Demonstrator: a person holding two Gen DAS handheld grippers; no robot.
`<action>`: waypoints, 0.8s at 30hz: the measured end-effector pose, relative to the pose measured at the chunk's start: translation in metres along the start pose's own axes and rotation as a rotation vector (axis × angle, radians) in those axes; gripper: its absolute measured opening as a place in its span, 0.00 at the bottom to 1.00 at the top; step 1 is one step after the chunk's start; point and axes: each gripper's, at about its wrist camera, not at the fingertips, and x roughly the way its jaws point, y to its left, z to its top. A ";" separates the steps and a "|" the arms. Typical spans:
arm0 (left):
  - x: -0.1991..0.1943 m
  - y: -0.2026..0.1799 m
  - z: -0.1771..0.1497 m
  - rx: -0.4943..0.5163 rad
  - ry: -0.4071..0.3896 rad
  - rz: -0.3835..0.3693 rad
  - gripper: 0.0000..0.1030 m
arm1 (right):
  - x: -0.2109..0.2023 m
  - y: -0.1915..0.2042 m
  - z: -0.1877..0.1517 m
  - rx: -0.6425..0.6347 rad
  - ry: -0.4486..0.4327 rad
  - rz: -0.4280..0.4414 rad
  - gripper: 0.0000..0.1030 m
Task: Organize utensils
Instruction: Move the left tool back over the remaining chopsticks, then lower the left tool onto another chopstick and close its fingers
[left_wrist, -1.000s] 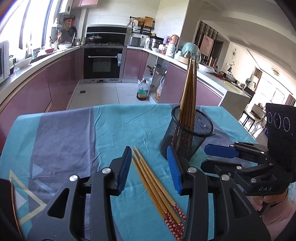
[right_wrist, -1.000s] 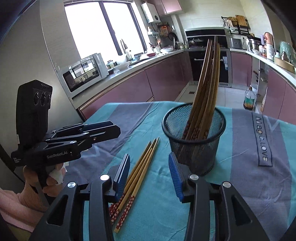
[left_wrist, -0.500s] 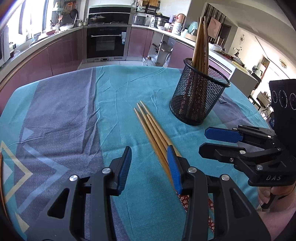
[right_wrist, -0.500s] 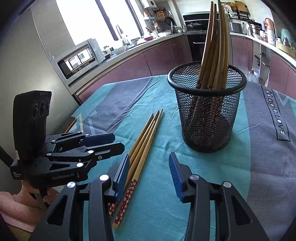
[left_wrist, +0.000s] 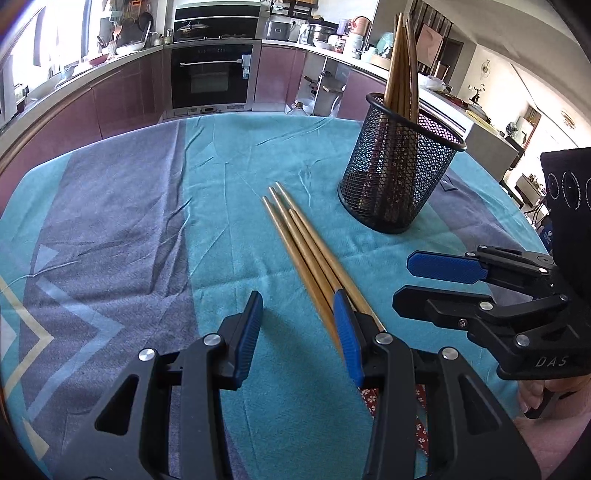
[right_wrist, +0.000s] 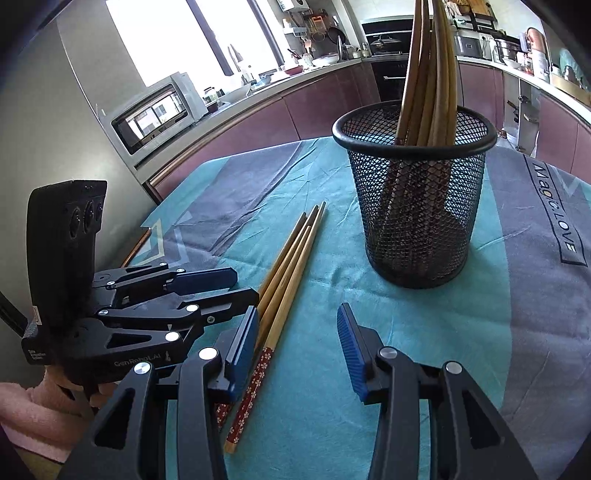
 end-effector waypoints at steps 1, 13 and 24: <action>0.002 -0.001 0.000 0.002 0.000 0.000 0.38 | 0.000 0.000 0.000 -0.001 0.001 0.000 0.41; 0.006 -0.011 -0.001 0.028 0.008 0.019 0.37 | 0.003 -0.001 -0.002 -0.003 0.009 -0.003 0.41; 0.004 -0.006 -0.006 0.035 0.012 0.019 0.33 | 0.010 0.007 0.001 -0.041 0.013 -0.035 0.40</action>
